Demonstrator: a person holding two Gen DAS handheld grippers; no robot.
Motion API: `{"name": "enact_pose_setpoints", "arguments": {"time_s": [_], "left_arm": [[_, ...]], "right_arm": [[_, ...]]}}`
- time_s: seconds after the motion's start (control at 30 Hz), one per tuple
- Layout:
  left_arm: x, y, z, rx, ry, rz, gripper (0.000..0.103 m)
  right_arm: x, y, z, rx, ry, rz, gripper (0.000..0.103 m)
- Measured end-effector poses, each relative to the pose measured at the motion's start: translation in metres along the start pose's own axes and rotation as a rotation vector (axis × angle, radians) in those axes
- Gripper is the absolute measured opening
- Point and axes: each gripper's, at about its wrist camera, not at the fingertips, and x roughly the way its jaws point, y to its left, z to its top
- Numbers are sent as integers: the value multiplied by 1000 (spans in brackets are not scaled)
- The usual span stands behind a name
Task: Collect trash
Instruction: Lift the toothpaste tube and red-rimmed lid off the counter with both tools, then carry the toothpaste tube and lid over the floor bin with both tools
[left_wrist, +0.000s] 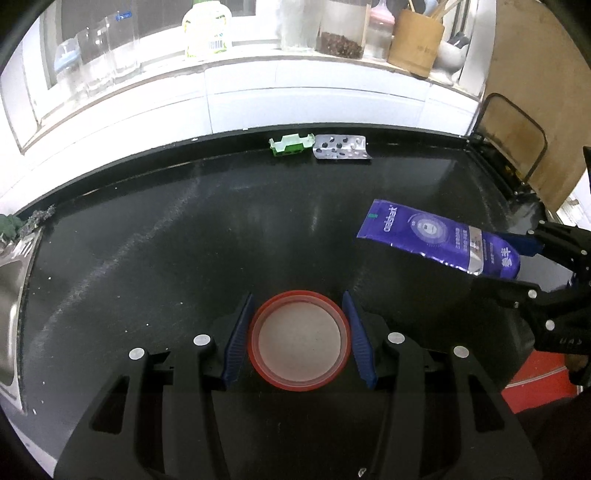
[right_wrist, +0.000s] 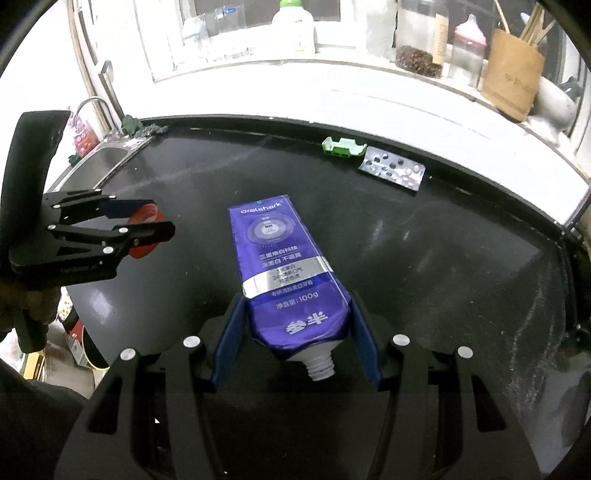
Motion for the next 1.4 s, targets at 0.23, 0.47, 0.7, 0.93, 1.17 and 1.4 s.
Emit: {"name": "enact_pose_setpoints", "arguments": {"time_s": [0.23,0.47,0.7,0.93,1.17,1.4], "left_arm": [[-21,13,-7,-40,-35,43,48],[-56,52,-35,-151,-64,144,48],[-110,107,-96,-311,-73,301,48],[-163,159,-178,-511,-60,429,48],[-208,196,-263,-689,-53,519,48],[-221,234,-326,-813,-44,547,48]], "right_arm": [[-7,14,12,-20,-29,34,55],[4,73,37,-153,-39,138,55],[23,170,58,-321,-27,286,55],[35,285,57,-489,12,453,55],[45,390,36,-626,78,571,55],[62,463,13,-667,175,617,55]]}}
